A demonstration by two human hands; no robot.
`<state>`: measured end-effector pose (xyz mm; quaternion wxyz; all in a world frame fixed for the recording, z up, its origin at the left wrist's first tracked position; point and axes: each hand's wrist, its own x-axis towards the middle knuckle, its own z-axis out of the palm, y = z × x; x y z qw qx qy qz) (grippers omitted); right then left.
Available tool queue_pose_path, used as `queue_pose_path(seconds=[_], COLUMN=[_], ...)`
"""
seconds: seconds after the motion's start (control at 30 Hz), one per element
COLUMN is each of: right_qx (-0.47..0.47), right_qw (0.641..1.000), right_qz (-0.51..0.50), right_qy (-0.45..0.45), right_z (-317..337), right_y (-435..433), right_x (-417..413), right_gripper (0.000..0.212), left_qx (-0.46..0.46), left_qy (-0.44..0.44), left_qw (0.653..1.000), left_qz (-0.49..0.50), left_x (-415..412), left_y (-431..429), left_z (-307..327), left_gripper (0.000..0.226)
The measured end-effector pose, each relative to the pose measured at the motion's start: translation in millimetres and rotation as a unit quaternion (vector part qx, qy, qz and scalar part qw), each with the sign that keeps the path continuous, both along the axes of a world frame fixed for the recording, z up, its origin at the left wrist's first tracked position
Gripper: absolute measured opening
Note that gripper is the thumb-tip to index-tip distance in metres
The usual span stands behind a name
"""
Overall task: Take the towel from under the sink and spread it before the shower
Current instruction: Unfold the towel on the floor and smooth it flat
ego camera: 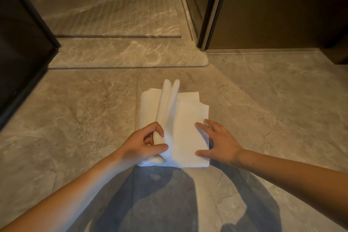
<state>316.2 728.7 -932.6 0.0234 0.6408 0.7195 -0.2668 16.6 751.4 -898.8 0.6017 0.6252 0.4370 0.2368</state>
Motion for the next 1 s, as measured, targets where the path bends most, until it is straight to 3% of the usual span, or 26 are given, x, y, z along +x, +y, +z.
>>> queue_pose_path(seconds=[0.13, 0.33, 0.5, 1.0], right_qx=[0.060, 0.039, 0.012, -0.061], right_qw=[0.996, 0.993, 0.982, 0.980], right_qz=[0.058, 0.103, 0.183, 0.164], right_qy=[0.018, 0.040, -0.035, -0.092], right_z=[8.4, 2.4, -9.6, 18.6], right_y=[25.8, 41.6, 37.3, 61.4], right_x=[-37.8, -93.3, -114.4, 3.1], right_gripper=[0.106, 0.119, 0.123, 0.131], left_qx=[0.007, 0.009, 0.015, -0.020], left_qy=[-0.002, -0.050, -0.051, 0.013], left_qw=[1.000, 0.998, 0.995, 0.998], left_qz=[0.028, 0.036, 0.085, 0.050], left_x=[-19.6, -46.1, -73.7, -78.2], left_y=[-3.7, -3.1, -1.2, 11.7], left_z=[2.4, 17.1, 18.8, 3.8], left_gripper=[0.031, 0.029, 0.032, 0.032])
